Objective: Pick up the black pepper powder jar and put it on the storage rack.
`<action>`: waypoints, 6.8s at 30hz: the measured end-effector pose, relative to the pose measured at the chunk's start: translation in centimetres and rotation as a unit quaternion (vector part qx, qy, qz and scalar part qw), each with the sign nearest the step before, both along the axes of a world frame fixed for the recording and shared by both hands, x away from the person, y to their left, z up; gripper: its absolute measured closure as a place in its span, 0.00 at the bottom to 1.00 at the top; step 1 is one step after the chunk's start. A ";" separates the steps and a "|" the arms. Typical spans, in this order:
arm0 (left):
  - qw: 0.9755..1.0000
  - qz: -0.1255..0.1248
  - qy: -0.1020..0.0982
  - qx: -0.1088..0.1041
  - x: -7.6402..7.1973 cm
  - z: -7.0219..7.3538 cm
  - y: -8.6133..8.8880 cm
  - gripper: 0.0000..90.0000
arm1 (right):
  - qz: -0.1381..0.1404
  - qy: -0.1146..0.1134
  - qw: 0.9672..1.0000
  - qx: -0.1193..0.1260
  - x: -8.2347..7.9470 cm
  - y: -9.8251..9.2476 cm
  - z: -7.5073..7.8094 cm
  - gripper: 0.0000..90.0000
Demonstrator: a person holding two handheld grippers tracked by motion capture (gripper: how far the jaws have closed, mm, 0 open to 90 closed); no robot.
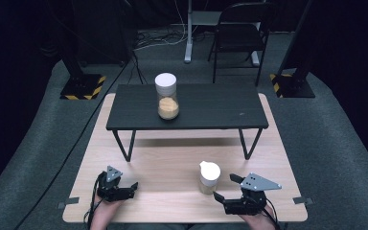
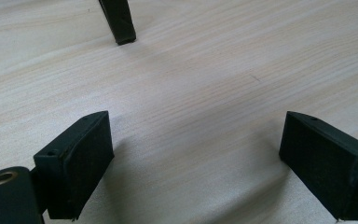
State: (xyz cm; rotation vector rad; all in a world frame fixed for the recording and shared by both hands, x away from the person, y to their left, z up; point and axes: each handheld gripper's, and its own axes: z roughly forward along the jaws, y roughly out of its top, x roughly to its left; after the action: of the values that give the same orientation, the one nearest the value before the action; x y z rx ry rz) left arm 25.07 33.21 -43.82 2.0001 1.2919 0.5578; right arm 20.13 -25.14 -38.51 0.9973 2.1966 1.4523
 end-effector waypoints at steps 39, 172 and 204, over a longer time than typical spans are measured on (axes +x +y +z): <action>1.000 -0.002 0.000 0.000 0.0 0.0 0.0 0.10 | -0.023 -0.013 1.000 -0.005 0.9 3.0 -1.7 0.16; 1.000 -0.010 0.001 0.000 0.3 0.0 -0.2 0.09 | -0.013 -0.053 0.998 -0.029 7.5 4.4 14.5 0.32; 1.000 -0.012 0.002 0.001 0.3 0.0 -0.2 0.09 | -0.045 -0.061 0.997 -0.035 11.7 6.0 18.1 0.32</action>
State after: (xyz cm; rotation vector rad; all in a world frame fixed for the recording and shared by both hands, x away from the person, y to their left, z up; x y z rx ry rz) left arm 25.37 33.01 -43.78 2.0171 1.2675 0.5454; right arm 31.81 -19.15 -20.43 0.9452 2.0745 1.3494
